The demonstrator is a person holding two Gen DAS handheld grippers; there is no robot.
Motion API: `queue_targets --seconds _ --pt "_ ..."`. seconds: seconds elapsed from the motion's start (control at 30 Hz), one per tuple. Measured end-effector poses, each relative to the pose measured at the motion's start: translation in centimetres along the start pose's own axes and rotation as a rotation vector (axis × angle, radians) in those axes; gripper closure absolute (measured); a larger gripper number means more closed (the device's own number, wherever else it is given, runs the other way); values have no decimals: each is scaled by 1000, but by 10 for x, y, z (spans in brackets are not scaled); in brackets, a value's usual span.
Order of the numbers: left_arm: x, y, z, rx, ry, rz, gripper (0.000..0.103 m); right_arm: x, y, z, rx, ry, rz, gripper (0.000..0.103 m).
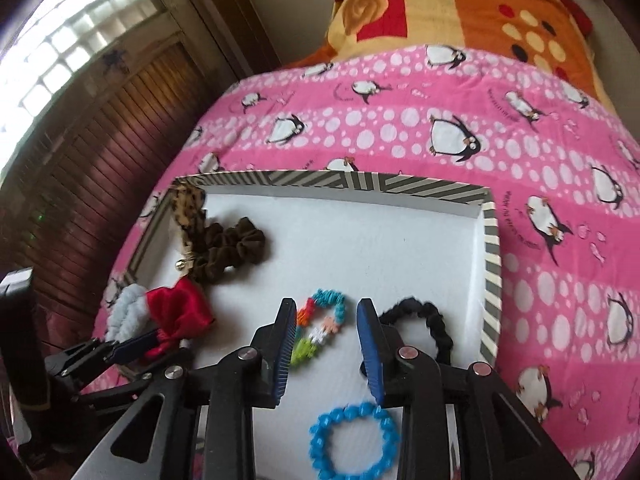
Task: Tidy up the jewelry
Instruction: 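Carry the red bow and colourful bracelet into the box and open both tools, then lift both open tools out of the box back over the bracelets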
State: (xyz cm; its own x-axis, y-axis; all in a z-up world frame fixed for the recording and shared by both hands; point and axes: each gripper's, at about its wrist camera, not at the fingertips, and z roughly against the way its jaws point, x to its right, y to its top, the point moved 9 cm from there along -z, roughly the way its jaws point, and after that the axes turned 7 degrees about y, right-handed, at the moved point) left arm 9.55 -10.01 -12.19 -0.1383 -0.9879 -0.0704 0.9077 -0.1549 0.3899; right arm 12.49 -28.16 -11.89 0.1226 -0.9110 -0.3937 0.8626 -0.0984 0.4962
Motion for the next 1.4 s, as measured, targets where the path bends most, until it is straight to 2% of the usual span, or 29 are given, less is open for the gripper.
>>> queue_targets --seconds 0.13,0.33,0.47,0.73,1.1,1.4 --pt "-4 -4 14 23 2 6 50 -4 -15 20 30 -19 -11 66" --pt "-10 -15 39 78 11 0 49 -16 -38 38 41 -40 -2 66" --pt "-17 -24 54 107 12 6 49 -28 -51 52 65 -44 -1 61" --pt "-37 -55 80 141 18 32 49 -53 -84 66 79 -57 18 61" --pt "-57 -106 114 188 40 16 49 -90 -135 83 76 -57 41 61" --pt "-68 -136 134 221 47 13 49 -110 -165 102 99 -70 56 61"
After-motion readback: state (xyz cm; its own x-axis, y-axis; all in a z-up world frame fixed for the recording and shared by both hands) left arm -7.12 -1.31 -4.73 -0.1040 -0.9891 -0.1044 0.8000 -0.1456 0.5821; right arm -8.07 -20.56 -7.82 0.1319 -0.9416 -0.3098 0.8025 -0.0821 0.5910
